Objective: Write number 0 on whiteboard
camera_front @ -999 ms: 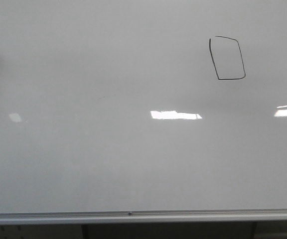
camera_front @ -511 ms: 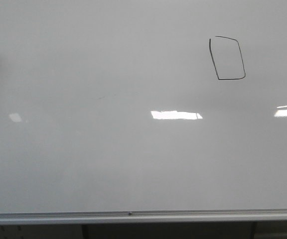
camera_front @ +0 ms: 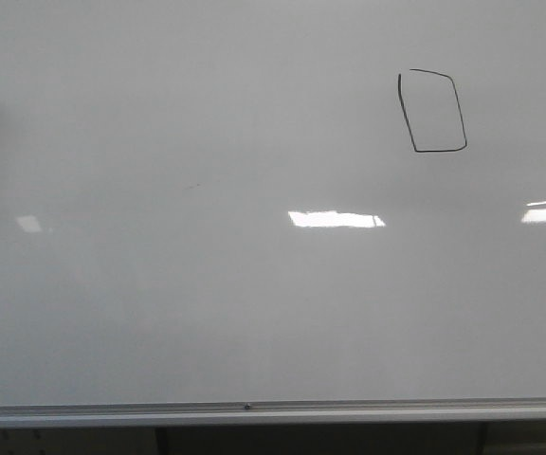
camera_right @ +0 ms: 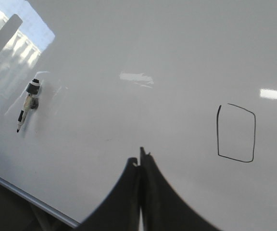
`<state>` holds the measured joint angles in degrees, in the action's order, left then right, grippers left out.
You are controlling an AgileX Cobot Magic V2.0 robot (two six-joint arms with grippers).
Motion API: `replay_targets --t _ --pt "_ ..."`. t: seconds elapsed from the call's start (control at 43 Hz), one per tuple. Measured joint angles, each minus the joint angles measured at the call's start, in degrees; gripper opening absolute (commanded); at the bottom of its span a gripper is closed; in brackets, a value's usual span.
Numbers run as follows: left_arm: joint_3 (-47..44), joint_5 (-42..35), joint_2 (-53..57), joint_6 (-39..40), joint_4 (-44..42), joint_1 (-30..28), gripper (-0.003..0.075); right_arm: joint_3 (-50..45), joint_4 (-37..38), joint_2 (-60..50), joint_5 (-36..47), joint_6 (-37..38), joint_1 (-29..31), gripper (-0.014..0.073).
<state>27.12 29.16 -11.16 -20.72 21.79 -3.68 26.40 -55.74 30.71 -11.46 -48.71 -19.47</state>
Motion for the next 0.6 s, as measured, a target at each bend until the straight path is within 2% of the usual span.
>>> replay_targets --t 0.441,0.604 --pt "-0.1 0.0 0.43 0.0 0.0 0.0 -0.002 0.0 0.0 0.0 0.0 0.0 0.0 -0.0067" --pt "-3.89 -4.8 2.22 2.76 -2.67 0.0 -0.002 0.0 0.0 0.0 0.0 0.0 0.0 -0.0067"
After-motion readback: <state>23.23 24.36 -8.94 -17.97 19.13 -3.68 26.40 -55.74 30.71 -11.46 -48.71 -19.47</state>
